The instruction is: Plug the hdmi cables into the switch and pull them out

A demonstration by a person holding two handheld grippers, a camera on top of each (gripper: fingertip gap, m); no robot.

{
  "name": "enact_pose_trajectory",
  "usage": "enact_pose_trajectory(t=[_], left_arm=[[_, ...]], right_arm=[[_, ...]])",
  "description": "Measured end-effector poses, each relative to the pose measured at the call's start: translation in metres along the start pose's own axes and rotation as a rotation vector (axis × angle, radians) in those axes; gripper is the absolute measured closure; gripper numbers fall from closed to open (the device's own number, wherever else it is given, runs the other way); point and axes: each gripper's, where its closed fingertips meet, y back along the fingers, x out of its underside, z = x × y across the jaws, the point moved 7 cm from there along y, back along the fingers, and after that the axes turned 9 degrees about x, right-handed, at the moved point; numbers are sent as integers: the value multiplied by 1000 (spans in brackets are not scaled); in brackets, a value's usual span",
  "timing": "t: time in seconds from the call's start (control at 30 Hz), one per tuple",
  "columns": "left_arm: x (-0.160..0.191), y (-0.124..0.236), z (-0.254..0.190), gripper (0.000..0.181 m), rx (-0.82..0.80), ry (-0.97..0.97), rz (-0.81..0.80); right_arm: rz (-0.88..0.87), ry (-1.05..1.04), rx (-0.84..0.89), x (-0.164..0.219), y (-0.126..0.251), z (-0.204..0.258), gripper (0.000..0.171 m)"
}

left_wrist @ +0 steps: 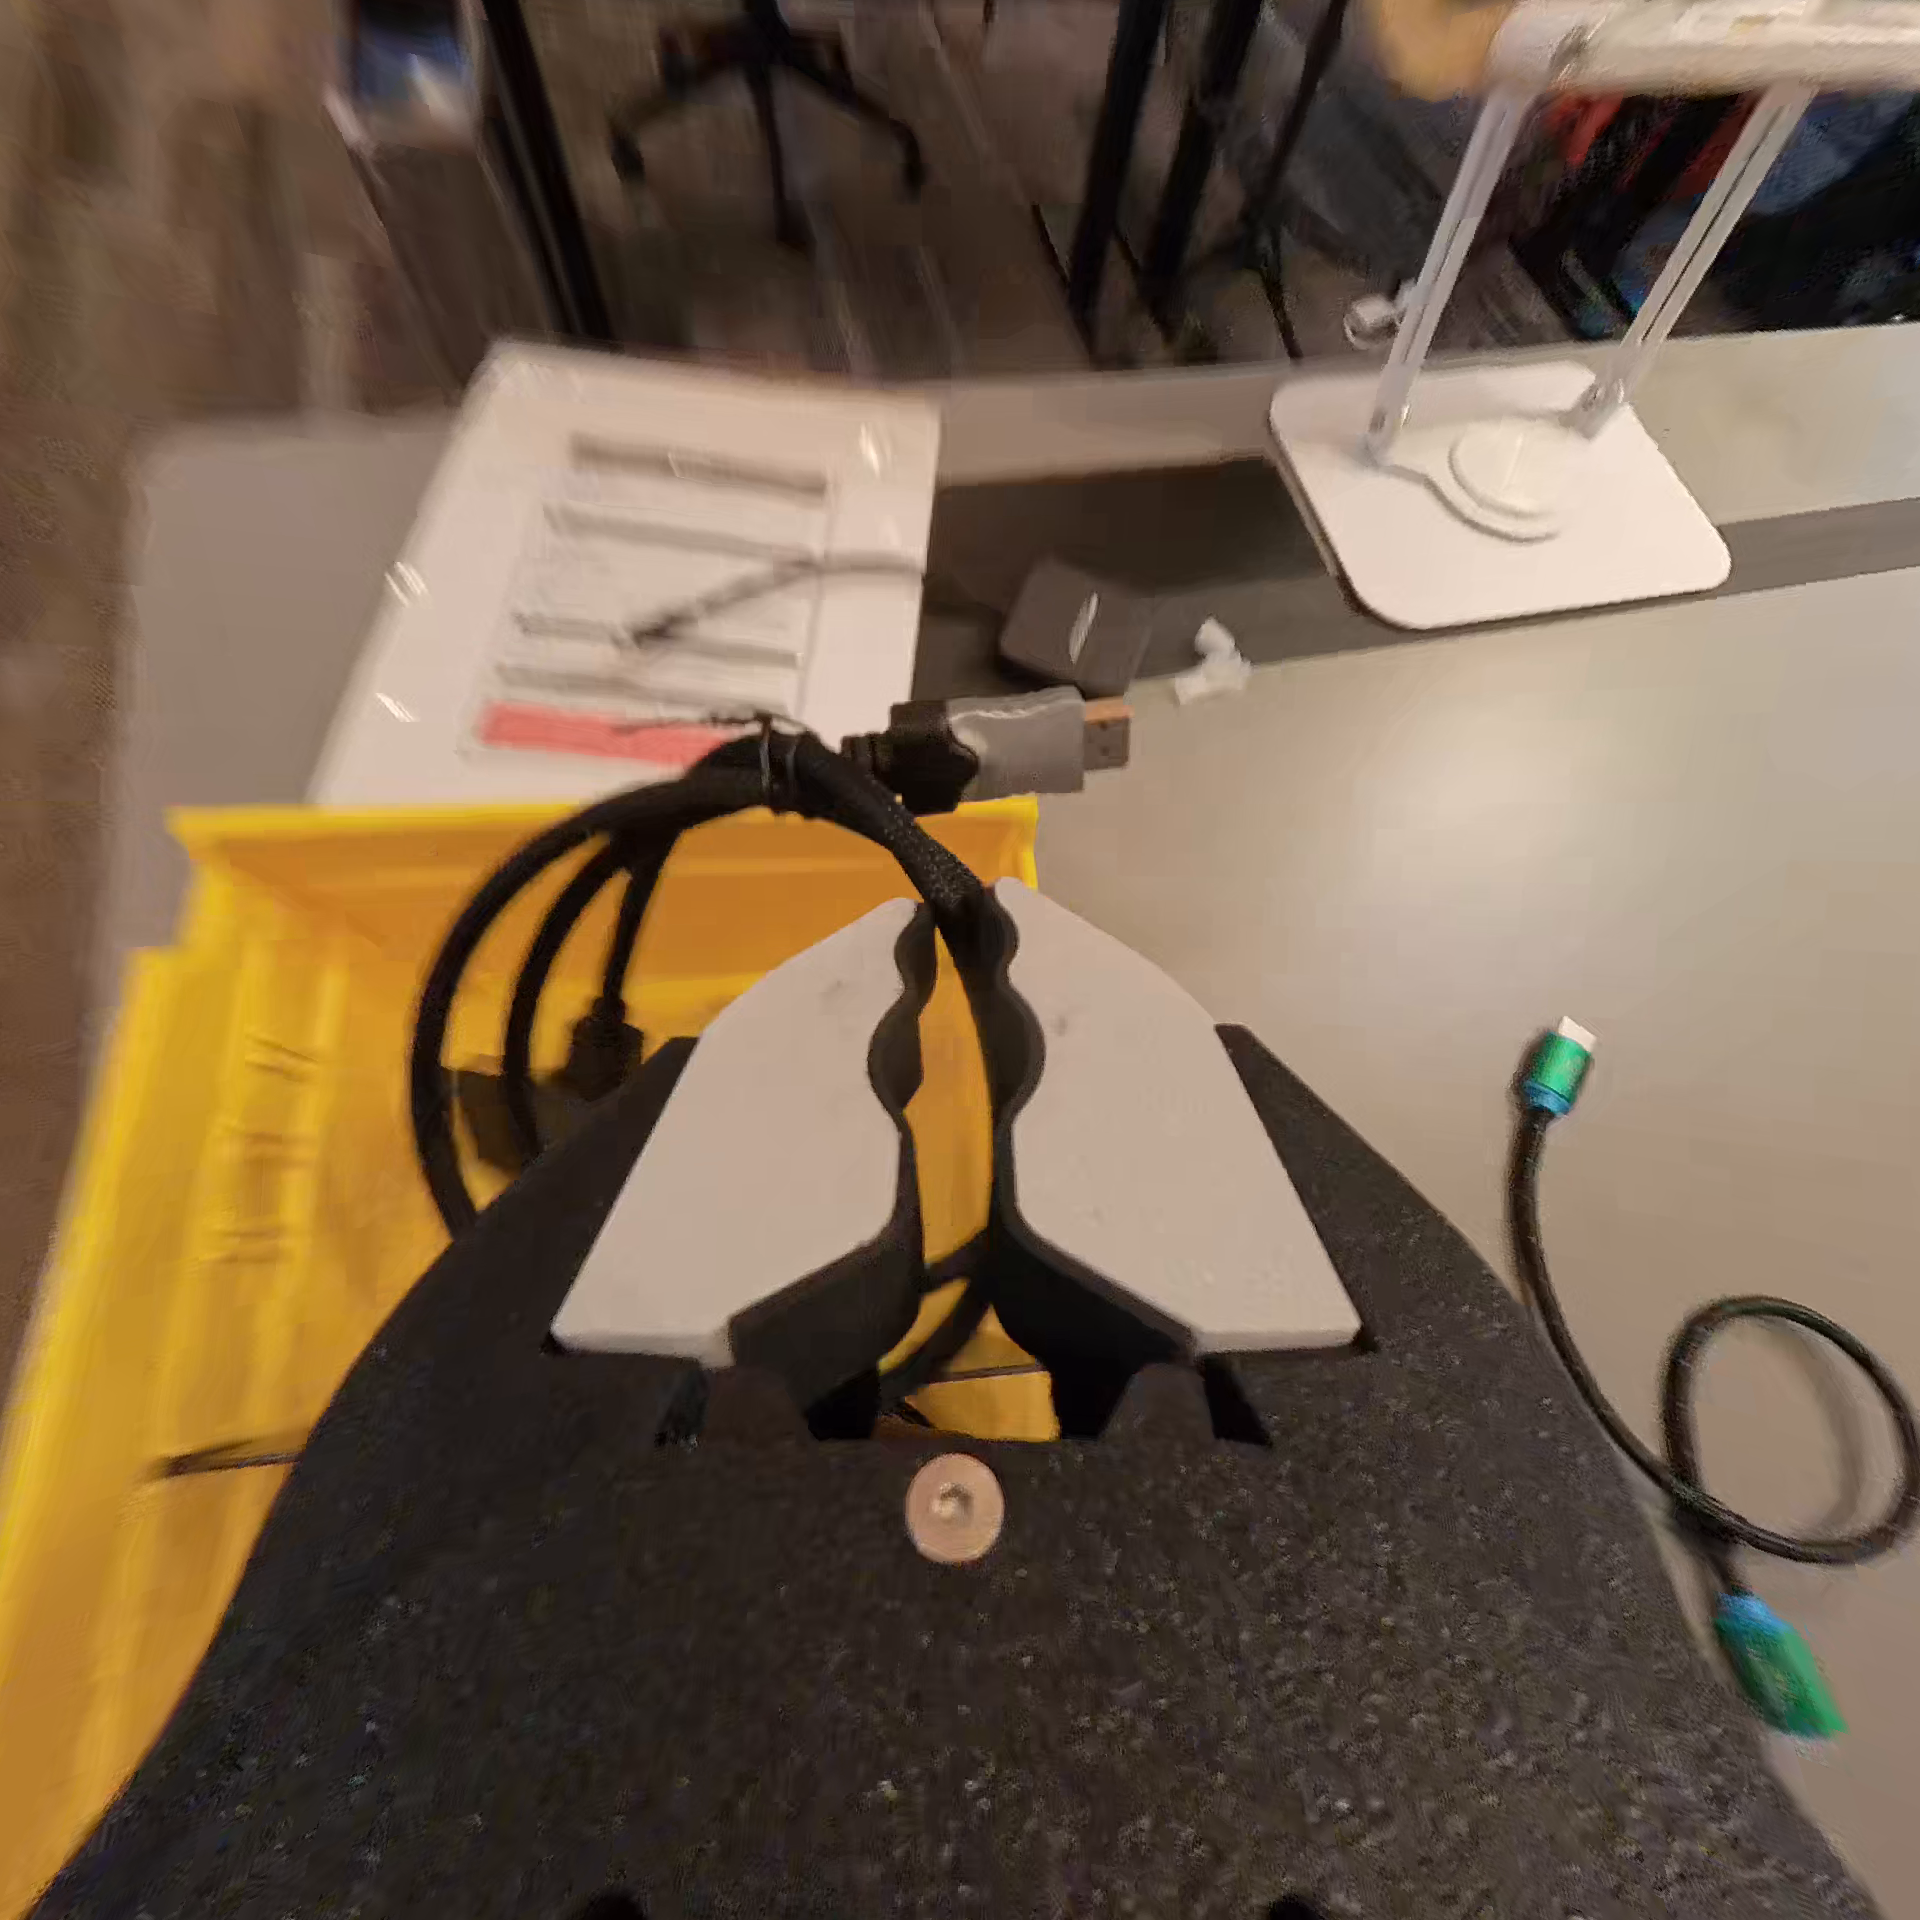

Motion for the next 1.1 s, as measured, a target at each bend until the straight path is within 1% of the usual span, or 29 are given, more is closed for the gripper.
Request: enact_pose_trajectory(t=[0.03, 0.13, 0.2, 0.23, 0.3, 0.4, 0.57, 0.73, 0.8, 0.93, 1.0, 1.1], left_arm=[[-11, 12, -9, 173, -28, -67, -47], [-47, 45, -44, 174, -48, -221, -231], [-68, 63, -72, 175, -23, -292, -349], [-76, 68, -88, 175, 11, -324, -379], [-86, 68, -124, 175, 77, -399, -371], [-87, 49, -177, 175, 145, -512, -285], [-67, -4, -246, 175, 281, -567, -209], [-30, -67, -302, 175, 450, -570, -120], [-15, -85, -329, 175, 530, -571, -102], [10, -103, -380, 175, 671, -575, -76], [21, -106, -400, 175, 731, -575, -71], [36, -105, -422, 175, 805, -584, -65]], right_arm=[[-2, 9, 4, -1, -1, 0, 141], [-7, 33, 27, -6, -7, -2, 139], [-15, 49, 38, -12, -12, -3, 138], [-23, 59, 47, -16, -15, -4, 138], [-50, 75, 55, -26, -21, -4, 137], [-101, 97, 70, -42, -30, -4, 137], [-177, 111, 87, -70, -44, 3, 137], [-238, 133, 101, -89, -52, 16, 137], [-253, 139, 112, -93, -55, 19, 137], [-254, 134, 176, -95, -58, 17, 137], [-246, 99, 246, -93, -56, 11, 137], [-263, 15, 345, -87, -43, 3, 136]])
